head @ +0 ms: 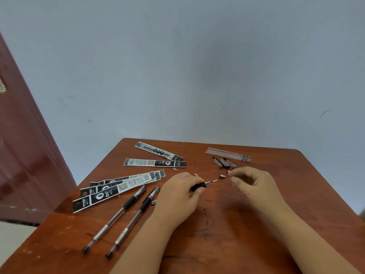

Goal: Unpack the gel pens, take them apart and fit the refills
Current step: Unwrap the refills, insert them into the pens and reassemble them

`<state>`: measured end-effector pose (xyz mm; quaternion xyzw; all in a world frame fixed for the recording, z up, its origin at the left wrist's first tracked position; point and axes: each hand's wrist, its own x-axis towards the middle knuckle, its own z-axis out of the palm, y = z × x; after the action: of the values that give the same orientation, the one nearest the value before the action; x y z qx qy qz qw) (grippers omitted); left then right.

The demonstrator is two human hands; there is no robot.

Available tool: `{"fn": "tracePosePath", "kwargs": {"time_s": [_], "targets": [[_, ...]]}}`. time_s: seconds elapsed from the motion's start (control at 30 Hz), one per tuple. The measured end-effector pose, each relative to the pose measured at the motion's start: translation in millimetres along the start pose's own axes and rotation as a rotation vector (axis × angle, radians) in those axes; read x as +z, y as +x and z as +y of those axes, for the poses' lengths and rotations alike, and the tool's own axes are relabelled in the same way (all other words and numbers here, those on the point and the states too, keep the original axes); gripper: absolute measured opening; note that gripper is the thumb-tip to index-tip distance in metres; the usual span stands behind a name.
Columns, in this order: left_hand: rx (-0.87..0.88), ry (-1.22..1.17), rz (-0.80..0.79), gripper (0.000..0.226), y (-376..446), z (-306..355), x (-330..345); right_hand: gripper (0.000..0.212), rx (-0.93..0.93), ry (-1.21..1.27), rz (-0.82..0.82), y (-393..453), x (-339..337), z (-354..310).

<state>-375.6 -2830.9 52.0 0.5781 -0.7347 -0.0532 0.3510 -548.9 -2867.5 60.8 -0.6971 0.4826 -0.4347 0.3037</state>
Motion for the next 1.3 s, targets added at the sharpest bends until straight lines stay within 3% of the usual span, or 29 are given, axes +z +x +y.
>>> {"fn": "tracePosePath", "kwargs": {"time_s": [0.17,0.5,0.7,0.9,1.07,1.3], "targets": [[-0.172,0.096,0.059,0.023,3,-5,-1,0.014,-0.061,-0.334,-0.103,2,8,11],[-0.429,0.069,0.227,0.020,6,-20,-8,0.024,-0.141,-0.584,-0.212,36,59,-3],[-0.445,0.074,0.228,0.019,6,-24,-8,0.023,-0.241,-0.635,-0.198,44,88,-4],[-0.420,0.081,0.223,0.019,6,-23,-8,0.027,-0.217,-0.616,-0.206,42,82,-3],[-0.398,0.089,0.216,0.021,7,-21,-7,0.025,-0.213,-0.565,-0.122,37,48,1],[-0.328,0.088,0.194,0.025,7,-18,-4,0.024,-0.010,-0.734,-0.019,21,-16,24]]}}
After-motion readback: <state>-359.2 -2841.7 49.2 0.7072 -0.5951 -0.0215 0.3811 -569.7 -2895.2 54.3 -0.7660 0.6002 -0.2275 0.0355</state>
